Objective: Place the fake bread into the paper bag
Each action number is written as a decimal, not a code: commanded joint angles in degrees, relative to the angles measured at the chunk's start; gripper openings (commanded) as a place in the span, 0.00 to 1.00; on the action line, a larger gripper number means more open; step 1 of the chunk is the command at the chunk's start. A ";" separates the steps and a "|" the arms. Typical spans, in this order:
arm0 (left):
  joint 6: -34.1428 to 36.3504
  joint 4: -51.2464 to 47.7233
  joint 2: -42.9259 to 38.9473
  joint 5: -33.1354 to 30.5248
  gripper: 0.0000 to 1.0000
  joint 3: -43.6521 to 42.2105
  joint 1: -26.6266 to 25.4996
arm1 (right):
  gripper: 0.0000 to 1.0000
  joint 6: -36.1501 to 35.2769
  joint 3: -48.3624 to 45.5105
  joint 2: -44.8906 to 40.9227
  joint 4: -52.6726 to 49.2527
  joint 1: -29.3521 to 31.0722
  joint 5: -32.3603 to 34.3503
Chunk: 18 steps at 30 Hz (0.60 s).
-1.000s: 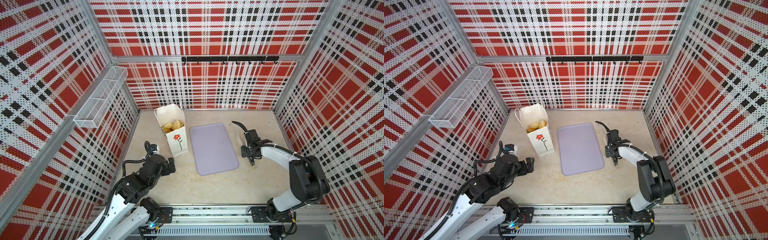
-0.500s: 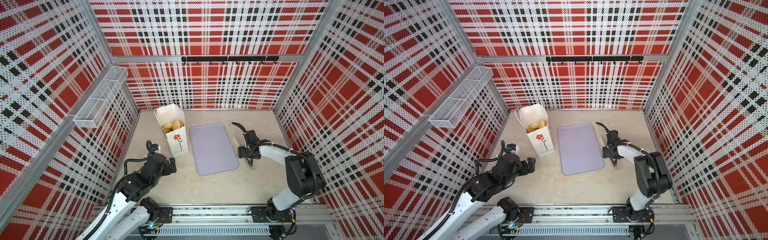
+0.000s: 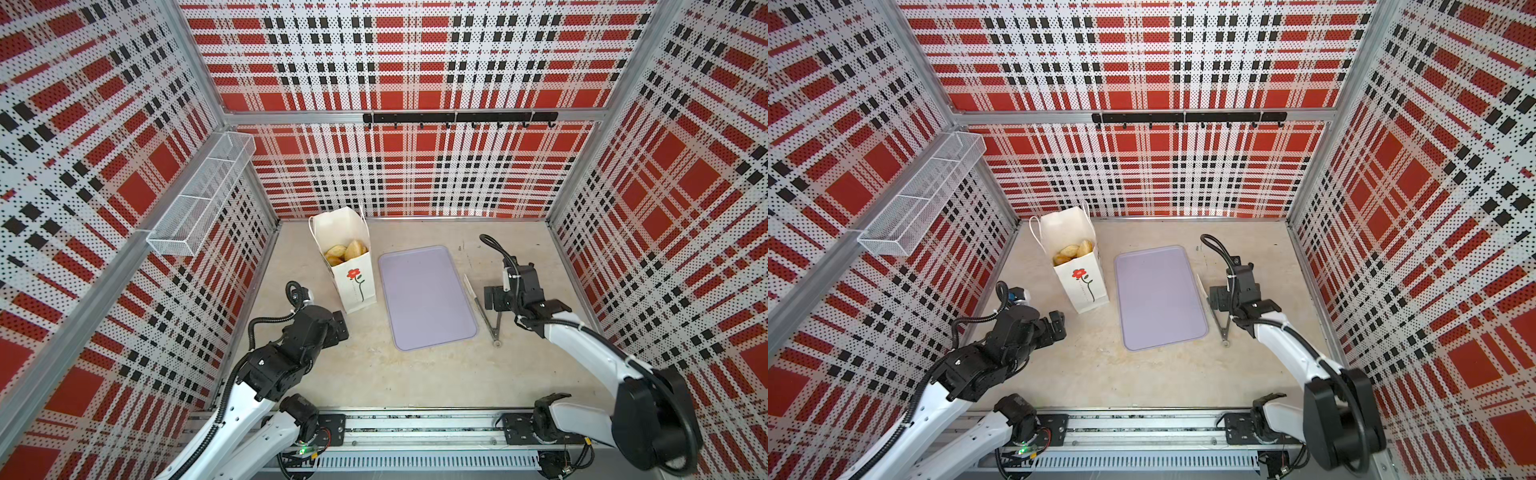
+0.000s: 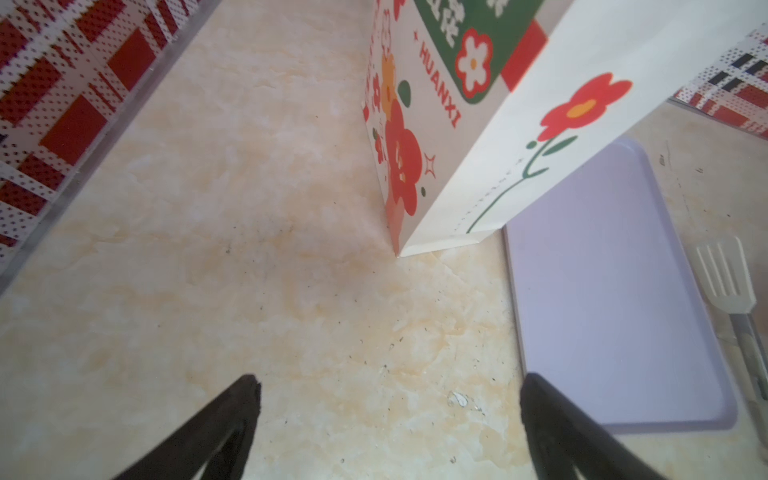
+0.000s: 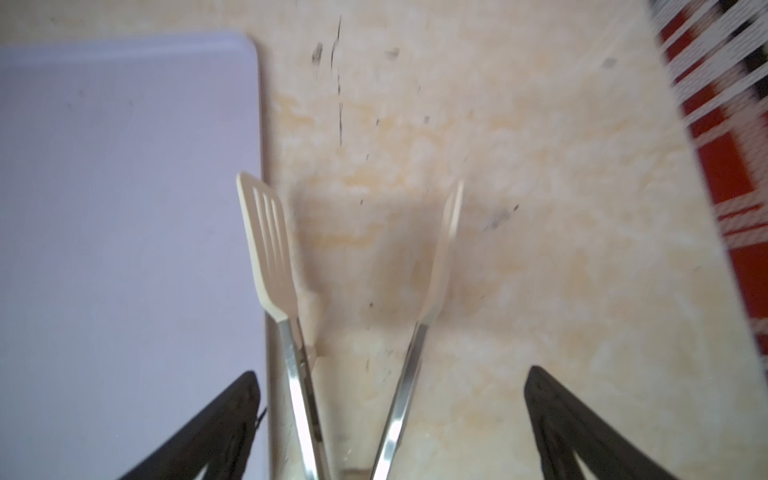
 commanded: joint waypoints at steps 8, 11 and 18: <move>4.16 12.20 3.92 -15.02 0.99 -4.70 5.74 | 1.00 -13.20 -20.01 0.81 50.91 -2.53 8.19; 7.86 18.01 4.15 -16.13 0.99 -7.26 9.37 | 1.00 -13.23 -21.27 8.88 61.60 -2.95 6.88; 19.14 42.56 3.00 -11.77 0.99 -18.11 16.20 | 1.00 -14.89 -22.67 23.43 81.75 -3.88 8.15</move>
